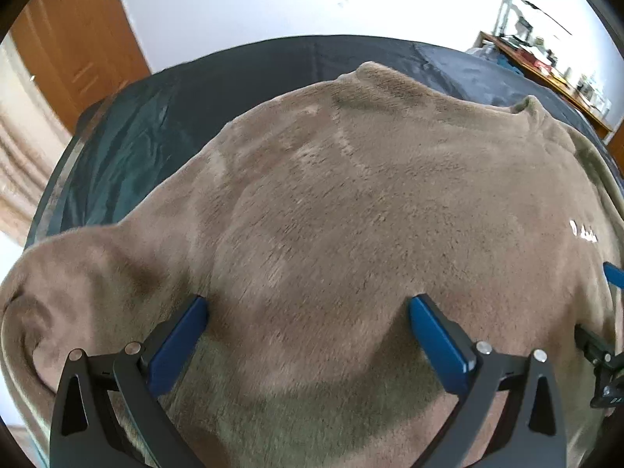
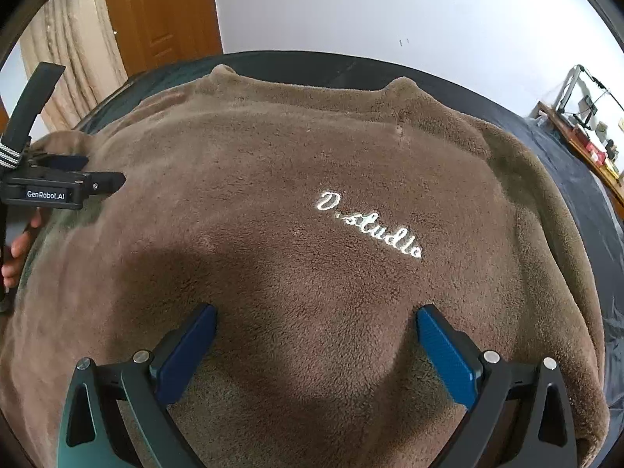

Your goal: Fold clothes

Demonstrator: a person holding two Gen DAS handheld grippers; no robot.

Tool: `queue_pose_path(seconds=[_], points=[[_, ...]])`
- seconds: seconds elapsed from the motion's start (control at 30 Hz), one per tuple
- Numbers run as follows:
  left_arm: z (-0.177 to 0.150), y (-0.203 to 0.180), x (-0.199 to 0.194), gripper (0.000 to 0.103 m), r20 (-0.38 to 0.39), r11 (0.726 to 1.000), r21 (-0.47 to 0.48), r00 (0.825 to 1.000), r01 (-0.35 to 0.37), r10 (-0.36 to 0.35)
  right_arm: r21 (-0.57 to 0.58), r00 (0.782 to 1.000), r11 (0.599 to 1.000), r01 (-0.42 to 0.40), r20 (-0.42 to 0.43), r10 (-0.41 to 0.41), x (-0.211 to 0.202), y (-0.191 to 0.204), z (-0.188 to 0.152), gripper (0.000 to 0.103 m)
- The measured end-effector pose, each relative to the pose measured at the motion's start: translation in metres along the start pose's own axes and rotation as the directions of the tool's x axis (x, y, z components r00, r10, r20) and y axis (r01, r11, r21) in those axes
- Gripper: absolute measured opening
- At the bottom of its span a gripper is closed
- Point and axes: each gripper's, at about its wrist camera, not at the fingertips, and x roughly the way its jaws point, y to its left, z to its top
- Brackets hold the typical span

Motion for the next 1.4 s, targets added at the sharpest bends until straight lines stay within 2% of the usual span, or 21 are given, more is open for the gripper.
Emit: queue_pose_path(seconds=[0.2,0.43,0.53,0.6,0.67,0.73,0.87,0.97,1.03,1.13,1.2,1.27,1.37,1.4], points=[[-0.03,-0.009,-0.036,0.103,0.013,1.0,0.009,1.0,0.011,-0.011,-0.002,0.999,1.0,-0.001,0.051,0.001,0.0,-0.006,-0.004,0.103],[-0.076,-0.023,-0.083,0.103,0.084,0.992,0.037,0.989,0.119,-0.121,0.013,0.998,1.0,0.021,0.058,-0.022,0.0,-0.002,-0.002,0.103],[-0.098,-0.022,-0.102,0.103,0.123,0.988,0.069,0.982,0.136,-0.144,0.028,0.995,0.998,0.056,0.078,-0.059,-0.013,0.001,-0.012,0.103],[-0.113,-0.019,-0.112,0.103,0.145,0.987,0.085,0.978,0.138,-0.15,-0.002,0.989,1.0,0.021,0.146,-0.02,-0.037,0.009,-0.025,0.103],[-0.128,-0.021,-0.126,0.103,0.158,0.986,0.089,0.975,0.142,-0.154,-0.022,0.974,0.999,-0.03,0.224,0.034,-0.069,0.012,-0.042,0.103],[-0.138,-0.019,-0.134,0.103,0.174,0.985,0.09,0.971,0.148,-0.162,-0.033,0.95,0.997,-0.076,0.302,0.082,-0.101,0.013,-0.061,0.103],[-0.155,-0.014,-0.145,0.103,0.209,0.982,0.085,0.961,0.167,-0.181,-0.027,0.881,0.992,-0.124,0.457,0.123,-0.17,0.007,-0.113,0.103],[-0.17,-0.008,-0.152,0.103,0.254,0.98,0.067,0.947,0.187,-0.198,-0.019,0.845,0.996,-0.085,0.529,0.082,-0.205,0.004,-0.161,0.103],[-0.185,-0.002,-0.158,0.103,0.308,0.98,0.051,0.93,0.194,-0.2,-0.03,0.838,0.999,-0.017,0.544,0.031,-0.217,0.009,-0.192,0.103],[-0.204,0.005,-0.164,0.103,0.353,0.978,0.02,0.913,0.209,-0.203,-0.072,0.849,0.993,0.092,0.526,-0.041,-0.221,0.019,-0.234,0.103],[-0.213,0.009,-0.164,0.103,0.361,0.973,0.0,0.907,0.231,-0.215,-0.1,0.852,0.981,0.164,0.516,-0.09,-0.224,0.025,-0.261,0.103],[-0.222,0.01,-0.164,0.103,0.36,0.97,-0.012,0.906,0.245,-0.224,-0.149,0.864,0.967,0.206,0.491,-0.108,-0.221,0.036,-0.283,0.102],[-0.236,0.008,-0.167,0.103,0.367,0.975,-0.008,0.907,0.223,-0.204,-0.233,0.873,0.936,0.265,0.471,-0.13,-0.218,0.055,-0.298,0.094],[-0.24,0.007,-0.169,0.103,0.371,0.977,-0.004,0.908,0.212,-0.195,-0.26,0.877,0.924,0.28,0.461,-0.136,-0.217,0.06,-0.302,0.084]])
